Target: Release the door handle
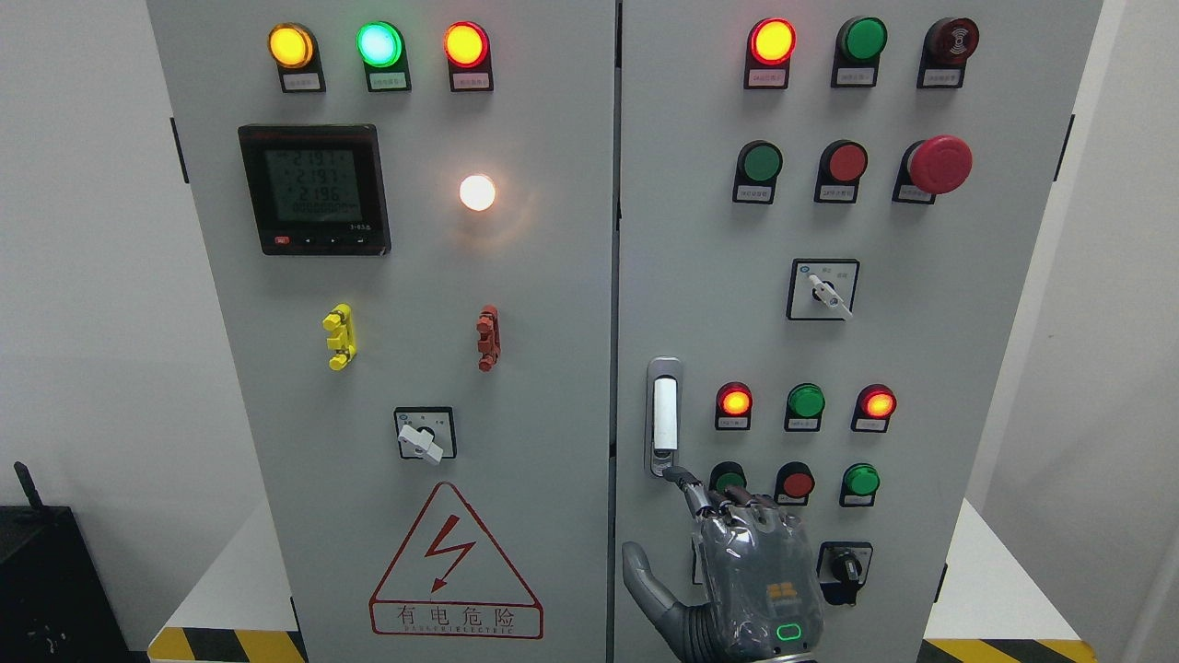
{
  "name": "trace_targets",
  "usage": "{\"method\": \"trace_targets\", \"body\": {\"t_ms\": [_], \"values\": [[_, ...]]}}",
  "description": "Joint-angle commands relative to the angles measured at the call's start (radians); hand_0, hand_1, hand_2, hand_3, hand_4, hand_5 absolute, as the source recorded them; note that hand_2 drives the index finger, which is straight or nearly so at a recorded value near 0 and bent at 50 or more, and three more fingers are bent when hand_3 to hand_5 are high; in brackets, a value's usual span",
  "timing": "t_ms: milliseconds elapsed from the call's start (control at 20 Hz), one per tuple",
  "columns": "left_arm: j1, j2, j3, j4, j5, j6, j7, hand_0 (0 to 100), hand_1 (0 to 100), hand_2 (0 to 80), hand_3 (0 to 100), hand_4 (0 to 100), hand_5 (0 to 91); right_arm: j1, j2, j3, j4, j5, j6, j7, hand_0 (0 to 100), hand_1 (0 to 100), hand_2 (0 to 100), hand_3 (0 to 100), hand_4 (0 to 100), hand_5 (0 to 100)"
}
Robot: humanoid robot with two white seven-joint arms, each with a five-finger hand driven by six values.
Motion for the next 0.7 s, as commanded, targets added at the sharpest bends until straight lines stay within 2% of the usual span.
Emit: {"method": "trace_targets", "body": {"t_ms": [0, 50, 250, 551, 651], "values": [[0.000, 0.000, 0.000, 0.000, 0.000, 0.001, 0.000, 0, 0, 4.3, 11, 0, 0.0, 0.001, -0.001, 0.000, -0.041, 0.003, 0.001, 0.002, 20, 28, 57, 78, 62, 54], [0.000, 0.000, 0.000, 0.000, 0.000, 0.001, 0.000, 0, 0, 4.3, 11, 0, 0.0, 0.001, -0.001, 0.000, -0.041, 0.003, 0.001, 0.002, 19, 28, 61, 78, 60, 54], [0.000, 0.000, 0.000, 0.000, 0.000, 0.001, 0.000, 0, 0, 4.3, 11, 0, 0.0, 0.001, 0.000, -0.001, -0.041, 0.000, 0.001, 0.002, 17, 31, 71, 85, 65, 61], [0.000, 0.000, 0.000, 0.000, 0.000, -0.001, 0.000, 0, 0, 4.4, 11, 0, 0.0, -0.008, -0.001, -0.014, -0.041, 0.006, 0.004, 0.013, 16, 33, 74, 91, 68, 63], [0.000, 0.000, 0.000, 0.000, 0.000, -0.001, 0.000, 0, 0, 4.4, 11, 0, 0.0, -0.025, 0.000, -0.011, -0.041, 0.010, 0.023, 0.034, 18, 29, 74, 92, 69, 63]]}}
